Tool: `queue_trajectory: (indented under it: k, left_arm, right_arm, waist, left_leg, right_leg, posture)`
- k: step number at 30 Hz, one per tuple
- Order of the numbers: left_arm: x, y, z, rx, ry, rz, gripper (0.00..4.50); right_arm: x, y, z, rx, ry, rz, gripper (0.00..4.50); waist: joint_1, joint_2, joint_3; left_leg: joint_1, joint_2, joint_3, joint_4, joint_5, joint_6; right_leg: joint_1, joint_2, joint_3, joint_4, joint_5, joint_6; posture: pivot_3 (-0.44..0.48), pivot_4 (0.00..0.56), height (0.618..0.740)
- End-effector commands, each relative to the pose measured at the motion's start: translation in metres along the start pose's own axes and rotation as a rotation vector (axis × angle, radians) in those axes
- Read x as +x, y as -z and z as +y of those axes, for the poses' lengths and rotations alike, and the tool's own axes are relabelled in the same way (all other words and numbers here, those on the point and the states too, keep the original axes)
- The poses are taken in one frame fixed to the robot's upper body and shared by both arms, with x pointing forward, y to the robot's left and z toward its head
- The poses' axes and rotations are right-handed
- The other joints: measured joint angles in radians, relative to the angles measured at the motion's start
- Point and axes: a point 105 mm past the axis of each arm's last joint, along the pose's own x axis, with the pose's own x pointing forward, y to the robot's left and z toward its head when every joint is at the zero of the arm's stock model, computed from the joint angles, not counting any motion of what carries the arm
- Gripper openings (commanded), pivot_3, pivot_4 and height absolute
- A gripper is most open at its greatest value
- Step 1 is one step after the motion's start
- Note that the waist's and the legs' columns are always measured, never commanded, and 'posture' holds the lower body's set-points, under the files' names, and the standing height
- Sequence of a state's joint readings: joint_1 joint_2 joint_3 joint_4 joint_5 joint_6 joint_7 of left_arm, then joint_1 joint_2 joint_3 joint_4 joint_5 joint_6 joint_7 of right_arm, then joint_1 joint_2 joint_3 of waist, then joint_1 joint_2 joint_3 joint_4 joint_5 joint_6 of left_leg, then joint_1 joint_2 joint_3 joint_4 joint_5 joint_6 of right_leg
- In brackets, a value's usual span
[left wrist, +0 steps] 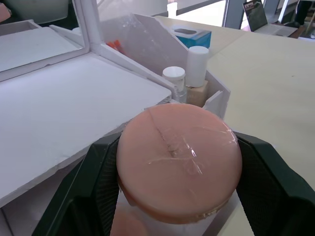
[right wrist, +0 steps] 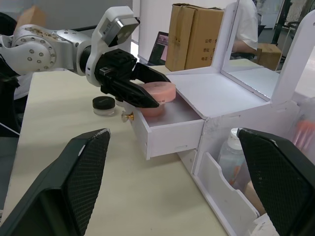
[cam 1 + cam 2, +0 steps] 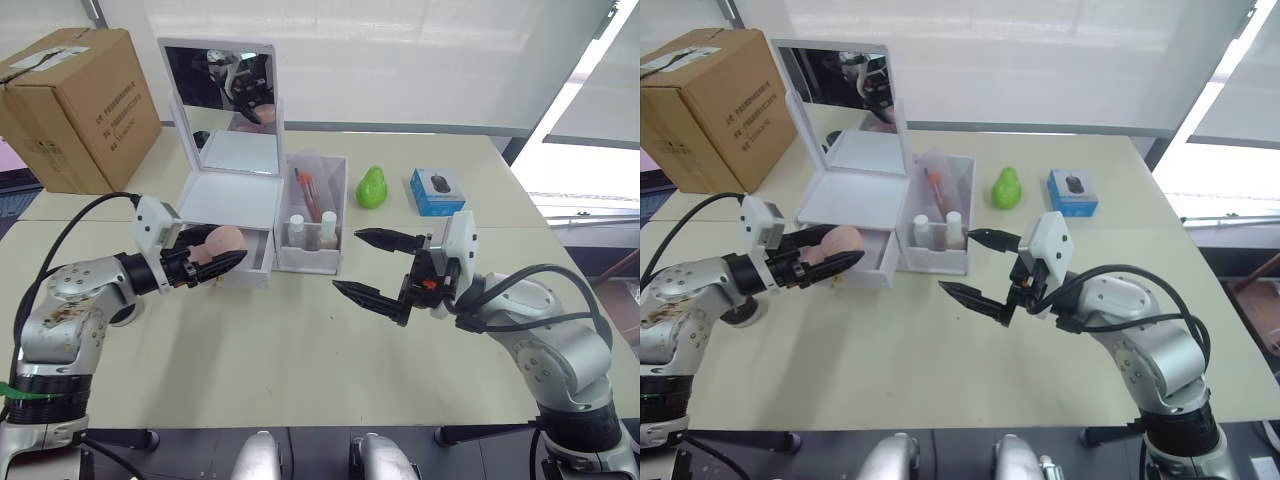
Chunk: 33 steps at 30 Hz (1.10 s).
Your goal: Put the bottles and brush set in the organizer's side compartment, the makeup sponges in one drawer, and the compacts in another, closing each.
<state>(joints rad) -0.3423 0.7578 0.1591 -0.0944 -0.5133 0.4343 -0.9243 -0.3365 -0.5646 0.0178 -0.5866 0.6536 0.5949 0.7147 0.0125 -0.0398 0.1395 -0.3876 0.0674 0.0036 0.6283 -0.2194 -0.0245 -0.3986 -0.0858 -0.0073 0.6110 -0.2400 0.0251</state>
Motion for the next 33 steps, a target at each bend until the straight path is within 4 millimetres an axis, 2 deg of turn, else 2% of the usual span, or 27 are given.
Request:
queue_trajectory:
  k: [1,11,13,16,21,24,28,31,33]
  left_arm:
    - [0.004,-0.008,0.003,0.040,-0.002,-0.020,2.94]
    - [0.012,-0.006,0.007,0.022,-0.006,-0.015,2.94]
    - [0.012,-0.005,0.008,0.018,-0.011,-0.013,3.66]
    - [0.010,-0.008,0.009,0.011,-0.020,-0.030,4.42]
    - [-0.005,-0.019,0.014,0.009,-0.043,-0.057,4.42]
    - [-0.024,-0.029,0.020,0.014,-0.068,-0.073,4.42]
    - [-0.053,-0.034,0.014,-0.013,-0.045,-0.048,4.42]
    - [-0.072,-0.029,0.009,-0.057,-0.024,-0.010,3.82]
    - [-0.083,-0.021,0.005,-0.094,-0.014,0.027,3.22]
  right_arm:
    - [-0.003,-0.012,0.004,-0.030,0.000,-0.034,4.50]
    - [-0.003,-0.012,0.006,-0.015,0.007,-0.033,4.50]
    - [-0.003,-0.012,0.007,-0.013,0.008,-0.033,4.50]
    - [-0.003,-0.011,0.006,-0.011,0.010,-0.033,4.50]
    - [-0.002,-0.009,0.006,-0.007,0.011,-0.031,4.50]
    - [-0.002,-0.008,0.005,-0.008,0.014,-0.026,4.50]
    - [-0.002,-0.007,0.003,-0.007,0.019,-0.022,4.50]
    - [-0.001,-0.006,0.003,-0.004,0.020,-0.022,4.50]
    - [0.000,-0.005,0.003,-0.002,0.019,-0.023,4.50]
  waist:
    - [0.000,0.000,0.000]
    - [0.002,0.000,0.000]
    - [0.002,0.000,0.000]
    - [0.003,0.000,0.000]
    - [0.000,-0.001,0.000]
    - [-0.003,0.000,0.000]
    - [-0.005,0.001,0.001]
    - [-0.005,0.003,0.002]
    - [-0.002,0.004,0.003]
  left_leg:
    - [0.000,0.000,0.000,0.000,0.000,0.000]
    - [0.000,0.000,0.000,0.000,0.000,0.000]
    - [0.000,0.000,0.000,0.000,0.000,0.000]
    - [0.000,0.000,0.000,0.000,0.000,0.000]
    - [0.000,0.000,0.000,0.000,0.000,0.000]
    - [0.000,0.000,-0.001,0.000,0.000,0.000]
    - [0.003,0.001,-0.002,0.000,0.000,0.000]
    - [0.003,0.001,-0.001,-0.001,0.000,0.000]
    - [0.003,0.001,-0.001,-0.001,0.000,0.000]
  right_leg:
    - [0.000,0.000,0.000,0.000,0.000,0.000]
    - [0.000,0.000,0.000,0.000,0.001,0.001]
    - [0.001,0.000,0.000,0.000,0.000,0.001]
    - [0.001,0.000,0.000,0.000,0.000,0.001]
    - [0.001,0.000,0.000,0.000,0.000,0.001]
    - [0.000,0.001,0.000,0.000,0.001,0.002]
    - [0.000,0.003,0.002,0.000,0.001,0.001]
    - [0.000,0.003,0.004,0.000,-0.002,-0.003]
    - [-0.004,0.003,0.004,0.000,-0.002,-0.003]
  posture:
    - [0.000,0.150,0.722]
    - [0.000,0.150,0.722]
    - [0.000,0.150,0.722]
    - [0.000,0.150,0.722]
    - [0.000,0.150,0.722]
    - [0.000,0.150,0.722]
    - [0.000,0.150,0.722]
    - [0.000,0.150,0.722]
    - [0.000,0.150,0.722]
